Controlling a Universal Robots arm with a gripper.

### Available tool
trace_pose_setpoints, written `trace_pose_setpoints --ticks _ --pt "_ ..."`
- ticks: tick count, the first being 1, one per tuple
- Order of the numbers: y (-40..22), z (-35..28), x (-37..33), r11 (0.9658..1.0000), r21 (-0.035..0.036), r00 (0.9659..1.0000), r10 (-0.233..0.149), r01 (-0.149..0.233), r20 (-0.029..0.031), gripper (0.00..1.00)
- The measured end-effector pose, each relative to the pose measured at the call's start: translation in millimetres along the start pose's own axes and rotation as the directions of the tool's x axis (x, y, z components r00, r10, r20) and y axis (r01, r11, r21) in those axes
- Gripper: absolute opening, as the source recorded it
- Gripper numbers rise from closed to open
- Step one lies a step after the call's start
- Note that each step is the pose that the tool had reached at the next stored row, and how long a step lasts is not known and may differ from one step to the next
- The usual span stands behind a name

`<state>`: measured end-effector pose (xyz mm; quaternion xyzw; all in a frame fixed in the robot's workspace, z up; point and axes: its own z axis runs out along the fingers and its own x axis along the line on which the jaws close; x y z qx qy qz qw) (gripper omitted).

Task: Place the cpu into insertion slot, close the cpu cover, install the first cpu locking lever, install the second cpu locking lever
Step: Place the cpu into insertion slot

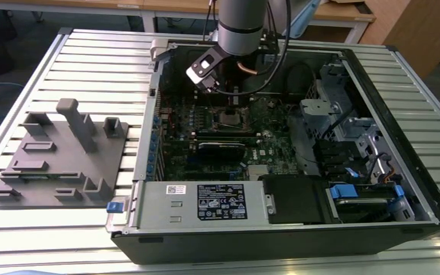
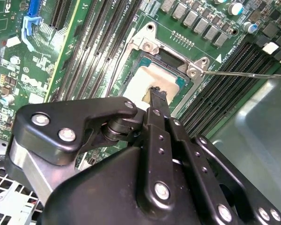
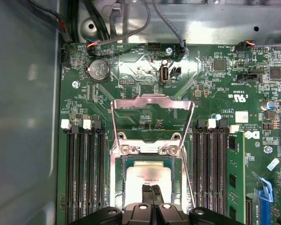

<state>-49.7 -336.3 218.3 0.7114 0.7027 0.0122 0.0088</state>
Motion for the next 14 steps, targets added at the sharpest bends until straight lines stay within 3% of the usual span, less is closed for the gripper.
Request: trace_pose_setpoints --ticks 4,14 --pt "0.0 -0.3 0.0 1.0 0.0001 1.0 0.0 0.0 -0.0002 0.1" --pt "0.1 -2.1 0.0 1.0 0.0001 1.0 0.0 0.0 -0.008 0.1"
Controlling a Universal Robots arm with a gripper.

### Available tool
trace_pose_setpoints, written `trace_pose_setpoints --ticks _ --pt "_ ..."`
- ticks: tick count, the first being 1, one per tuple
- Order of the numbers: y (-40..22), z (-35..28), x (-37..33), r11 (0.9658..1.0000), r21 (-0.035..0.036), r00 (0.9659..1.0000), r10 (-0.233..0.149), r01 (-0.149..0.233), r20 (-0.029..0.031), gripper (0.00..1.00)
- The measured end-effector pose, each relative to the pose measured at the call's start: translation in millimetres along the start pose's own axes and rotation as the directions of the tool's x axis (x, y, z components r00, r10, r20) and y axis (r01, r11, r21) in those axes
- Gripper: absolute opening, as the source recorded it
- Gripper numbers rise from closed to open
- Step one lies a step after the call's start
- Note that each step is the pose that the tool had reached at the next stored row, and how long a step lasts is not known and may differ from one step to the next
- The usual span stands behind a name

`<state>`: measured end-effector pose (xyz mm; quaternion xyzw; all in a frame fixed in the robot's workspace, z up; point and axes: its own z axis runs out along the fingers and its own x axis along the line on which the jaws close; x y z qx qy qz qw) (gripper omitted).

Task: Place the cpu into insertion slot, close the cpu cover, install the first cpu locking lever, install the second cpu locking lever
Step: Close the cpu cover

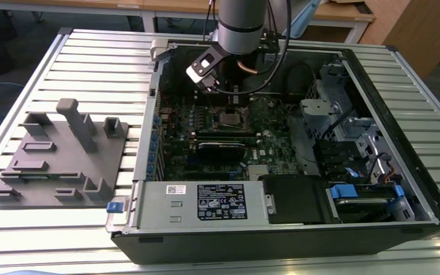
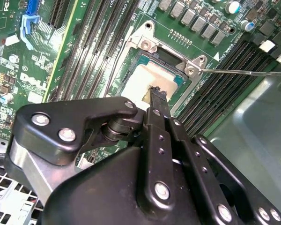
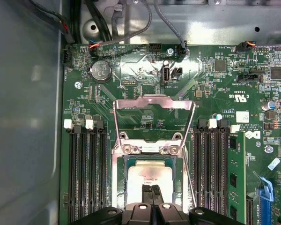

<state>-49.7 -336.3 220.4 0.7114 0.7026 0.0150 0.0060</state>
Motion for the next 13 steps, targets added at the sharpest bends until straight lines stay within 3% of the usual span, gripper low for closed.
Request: trace_pose_setpoints --ticks 6,13 --pt "0.0 -0.4 -0.1 1.0 0.0002 1.0 0.0 0.0 -0.0003 0.1" --pt "0.1 -5.3 0.0 1.0 0.0001 1.0 0.0 0.0 -0.0004 0.1"
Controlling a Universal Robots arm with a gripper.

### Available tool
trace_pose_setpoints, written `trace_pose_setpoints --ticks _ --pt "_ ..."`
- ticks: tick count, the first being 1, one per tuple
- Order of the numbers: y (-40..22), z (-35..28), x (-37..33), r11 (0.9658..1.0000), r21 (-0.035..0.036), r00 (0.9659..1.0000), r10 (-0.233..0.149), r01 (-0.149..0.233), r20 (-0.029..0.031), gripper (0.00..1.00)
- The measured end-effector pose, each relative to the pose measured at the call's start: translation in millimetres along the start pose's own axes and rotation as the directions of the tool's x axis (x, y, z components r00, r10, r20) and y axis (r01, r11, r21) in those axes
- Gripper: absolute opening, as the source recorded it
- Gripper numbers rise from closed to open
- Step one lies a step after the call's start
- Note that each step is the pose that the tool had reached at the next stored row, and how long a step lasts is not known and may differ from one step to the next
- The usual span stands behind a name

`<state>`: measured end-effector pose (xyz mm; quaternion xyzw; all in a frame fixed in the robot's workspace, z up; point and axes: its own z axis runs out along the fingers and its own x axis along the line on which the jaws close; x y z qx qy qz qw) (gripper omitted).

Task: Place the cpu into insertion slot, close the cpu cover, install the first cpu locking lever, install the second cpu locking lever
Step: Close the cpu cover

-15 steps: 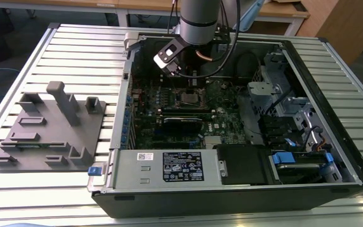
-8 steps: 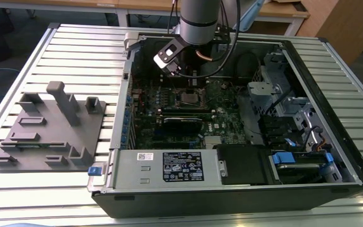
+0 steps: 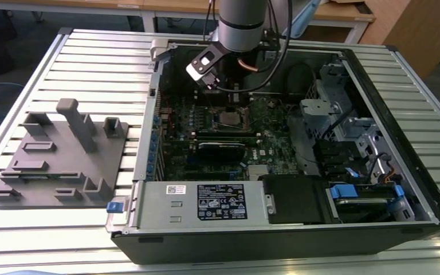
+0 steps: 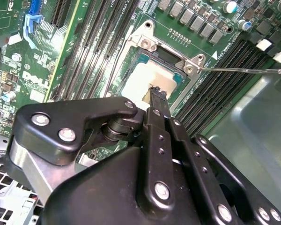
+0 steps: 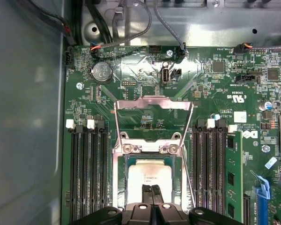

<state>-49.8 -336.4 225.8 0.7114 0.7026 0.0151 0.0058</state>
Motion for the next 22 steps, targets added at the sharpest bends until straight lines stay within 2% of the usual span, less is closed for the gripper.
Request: trace_pose_setpoints --ticks 7,15,22 --pt "0.2 -6.3 0.1 1.0 0.0 1.0 0.0 0.0 0.0 0.1" --pt "0.2 -7.4 0.1 1.0 0.0 1.0 0.0 0.0 -0.0001 0.1" --pt "0.3 -11.6 0.2 1.0 0.0 1.0 0.0 0.0 -0.0007 0.1"
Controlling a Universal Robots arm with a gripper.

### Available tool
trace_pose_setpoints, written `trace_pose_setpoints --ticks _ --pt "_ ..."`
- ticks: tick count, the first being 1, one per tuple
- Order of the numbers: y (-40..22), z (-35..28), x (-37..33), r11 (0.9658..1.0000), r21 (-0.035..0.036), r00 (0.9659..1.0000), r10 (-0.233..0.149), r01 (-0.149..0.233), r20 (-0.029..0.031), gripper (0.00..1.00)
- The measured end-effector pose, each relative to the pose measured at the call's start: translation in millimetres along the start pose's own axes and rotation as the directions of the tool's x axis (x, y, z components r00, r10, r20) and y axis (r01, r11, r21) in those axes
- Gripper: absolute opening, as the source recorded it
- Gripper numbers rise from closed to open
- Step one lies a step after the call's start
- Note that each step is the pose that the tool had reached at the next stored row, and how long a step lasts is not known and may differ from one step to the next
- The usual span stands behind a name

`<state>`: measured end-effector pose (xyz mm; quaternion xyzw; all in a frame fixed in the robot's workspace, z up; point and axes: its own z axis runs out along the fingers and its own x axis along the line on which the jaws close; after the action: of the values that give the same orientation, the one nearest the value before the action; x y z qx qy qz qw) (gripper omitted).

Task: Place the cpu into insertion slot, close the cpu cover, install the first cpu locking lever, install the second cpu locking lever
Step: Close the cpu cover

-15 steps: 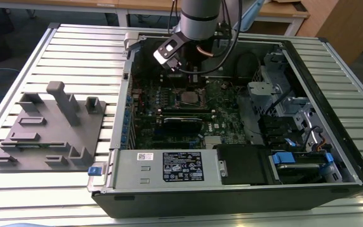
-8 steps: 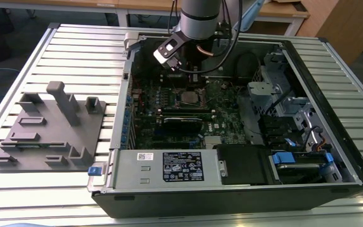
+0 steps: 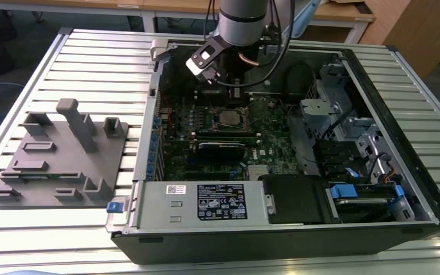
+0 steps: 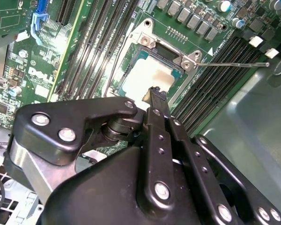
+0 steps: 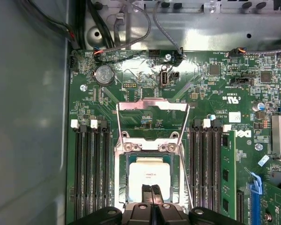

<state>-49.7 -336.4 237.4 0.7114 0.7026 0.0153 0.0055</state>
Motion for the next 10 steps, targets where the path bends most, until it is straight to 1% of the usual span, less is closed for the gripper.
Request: trace_pose_setpoints --ticks 10 --pt "0.3 -10.2 0.2 1.0 0.0 1.0 0.0 0.0 -0.0006 0.1"
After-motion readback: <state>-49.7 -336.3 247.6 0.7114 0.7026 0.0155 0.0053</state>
